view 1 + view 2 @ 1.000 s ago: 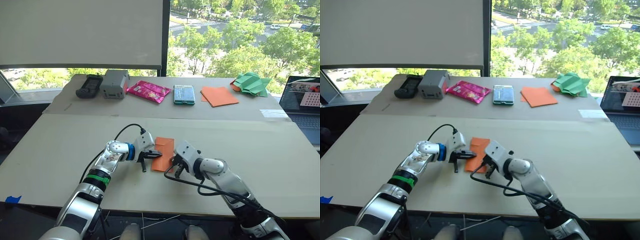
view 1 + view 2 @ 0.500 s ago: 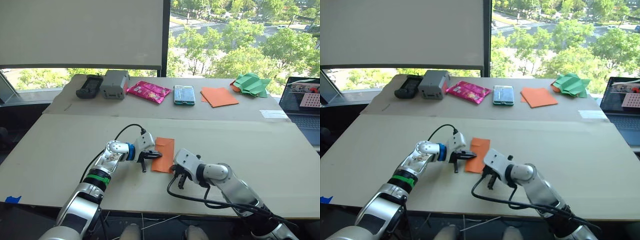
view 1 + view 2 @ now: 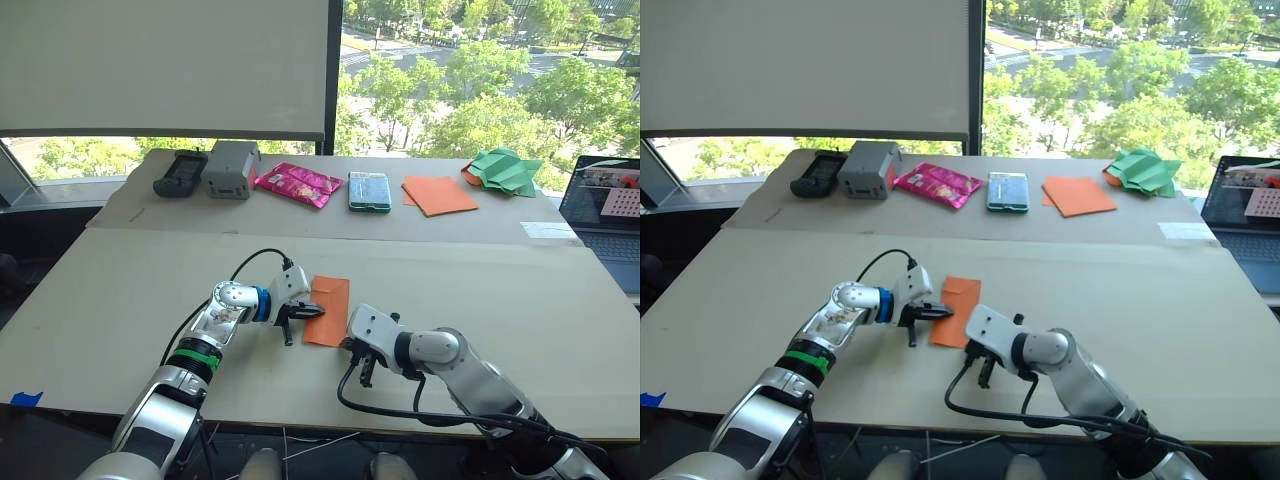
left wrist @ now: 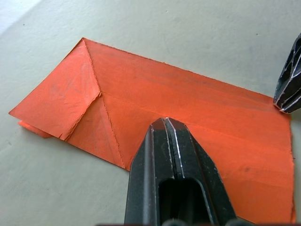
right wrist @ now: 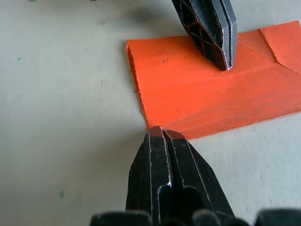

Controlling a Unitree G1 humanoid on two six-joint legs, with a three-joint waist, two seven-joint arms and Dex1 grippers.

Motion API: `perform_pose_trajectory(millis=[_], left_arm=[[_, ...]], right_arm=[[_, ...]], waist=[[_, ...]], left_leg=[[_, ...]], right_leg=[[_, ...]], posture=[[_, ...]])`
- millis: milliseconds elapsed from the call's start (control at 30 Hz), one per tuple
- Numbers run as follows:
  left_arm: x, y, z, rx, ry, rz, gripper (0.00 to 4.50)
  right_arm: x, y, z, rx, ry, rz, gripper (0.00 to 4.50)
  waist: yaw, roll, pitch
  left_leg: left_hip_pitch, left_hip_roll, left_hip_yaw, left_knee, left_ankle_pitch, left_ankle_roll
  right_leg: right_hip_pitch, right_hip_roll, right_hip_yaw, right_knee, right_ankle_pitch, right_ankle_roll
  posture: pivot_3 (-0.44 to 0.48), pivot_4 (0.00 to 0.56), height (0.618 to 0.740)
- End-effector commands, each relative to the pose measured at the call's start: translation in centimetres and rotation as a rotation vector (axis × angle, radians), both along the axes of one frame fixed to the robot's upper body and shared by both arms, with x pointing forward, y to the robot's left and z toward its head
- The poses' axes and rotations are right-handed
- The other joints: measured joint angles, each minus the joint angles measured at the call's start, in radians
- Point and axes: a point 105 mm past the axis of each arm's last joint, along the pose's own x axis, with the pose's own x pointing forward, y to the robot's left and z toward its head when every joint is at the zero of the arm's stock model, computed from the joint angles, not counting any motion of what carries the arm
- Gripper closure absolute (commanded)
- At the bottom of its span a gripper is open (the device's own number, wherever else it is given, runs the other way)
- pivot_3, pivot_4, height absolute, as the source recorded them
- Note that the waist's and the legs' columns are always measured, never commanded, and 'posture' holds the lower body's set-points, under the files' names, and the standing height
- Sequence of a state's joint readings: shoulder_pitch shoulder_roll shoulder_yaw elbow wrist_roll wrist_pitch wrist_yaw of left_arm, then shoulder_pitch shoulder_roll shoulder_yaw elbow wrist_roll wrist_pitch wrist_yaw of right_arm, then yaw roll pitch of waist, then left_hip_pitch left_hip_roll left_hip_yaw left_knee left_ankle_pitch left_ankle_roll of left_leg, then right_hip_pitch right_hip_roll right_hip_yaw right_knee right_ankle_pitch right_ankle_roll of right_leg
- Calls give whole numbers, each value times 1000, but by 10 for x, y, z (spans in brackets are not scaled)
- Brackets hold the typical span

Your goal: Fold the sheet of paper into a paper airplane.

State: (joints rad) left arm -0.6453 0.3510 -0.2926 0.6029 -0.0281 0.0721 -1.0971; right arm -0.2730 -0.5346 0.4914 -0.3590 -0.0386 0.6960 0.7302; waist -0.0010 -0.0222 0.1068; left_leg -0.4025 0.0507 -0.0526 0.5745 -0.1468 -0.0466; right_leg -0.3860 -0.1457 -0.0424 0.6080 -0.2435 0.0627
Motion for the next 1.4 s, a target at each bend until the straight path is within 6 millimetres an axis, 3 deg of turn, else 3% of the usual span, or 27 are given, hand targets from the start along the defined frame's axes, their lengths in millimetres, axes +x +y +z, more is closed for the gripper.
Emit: perform_pose_trajectory(millis=[33, 200, 300, 533, 833, 967, 1200, 1300, 1400], left_arm=[[-5, 13, -7, 32, 38, 24, 4480], [-5, 28, 20, -37, -2, 77, 4480], [-9, 39, 32, -76, 4, 119, 4480], [-7, 46, 31, -40, -6, 148, 4480], [-2, -9, 53, -117, -54, 4, 4480], [3, -40, 59, -140, -73, -56, 4480], [3, -57, 50, -139, -54, -99, 4480], [1, -62, 51, -147, -54, -115, 4480], [0, -64, 52, -152, -56, -123, 4480]], right_arm=[[-3, -6, -13, 36, 92, -54, 4500], [13, -12, 56, 317, -62, -127, 4500], [11, -19, 74, 392, -90, -149, 4500], [7, -33, 62, 374, -62, -215, 4500], [7, -42, 78, 444, -92, -251, 4500], [9, -39, 102, 534, -129, -233, 4500], [21, -17, 120, 527, -180, -201, 4500], [32, -13, 116, 449, -198, -227, 4500], [41, -24, 98, 326, -175, -288, 4500]], waist=[[0, 0, 0], [-2, 3, 16], [-2, 6, 24], [18, 7, 28], [26, 6, 28], [26, 7, 28], [12, 7, 28], [13, 7, 28], [20, 7, 28]], left_leg=[[0, 0, 0, 0, 0, 0], [-3, 0, 0, -1, 0, 0], [-4, 0, 0, -1, 0, 0], [-6, 0, 0, -3, 0, 0], [-13, 0, 2, -1, 0, 0], [-13, -1, 1, -1, 1, 1], [-13, -1, 1, -1, 5, 8], [-13, -1, 1, -1, 5, 8], [-13, -1, 1, -1, 5, 8]], right_leg=[[0, 0, 0, 0, 0, 0], [-3, 0, 0, 0, 0, 0], [-3, 0, 0, 0, 0, 0], [-3, 0, -2, -7, 0, 0], [-2, 0, -2, -13, 2, 3], [-2, 0, -2, -13, 5, 7], [-2, 0, -2, -12, 5, 7], [-2, 0, -2, -12, 6, 7], [-1, 0, -2, -13, 6, 7]], posture=[[0, 150, 702], [0, 150, 702], [0, 150, 702], [0, 150, 702], [0, 150, 702], [0, 150, 702], [0, 150, 702], [0, 150, 702], [0, 150, 702]])
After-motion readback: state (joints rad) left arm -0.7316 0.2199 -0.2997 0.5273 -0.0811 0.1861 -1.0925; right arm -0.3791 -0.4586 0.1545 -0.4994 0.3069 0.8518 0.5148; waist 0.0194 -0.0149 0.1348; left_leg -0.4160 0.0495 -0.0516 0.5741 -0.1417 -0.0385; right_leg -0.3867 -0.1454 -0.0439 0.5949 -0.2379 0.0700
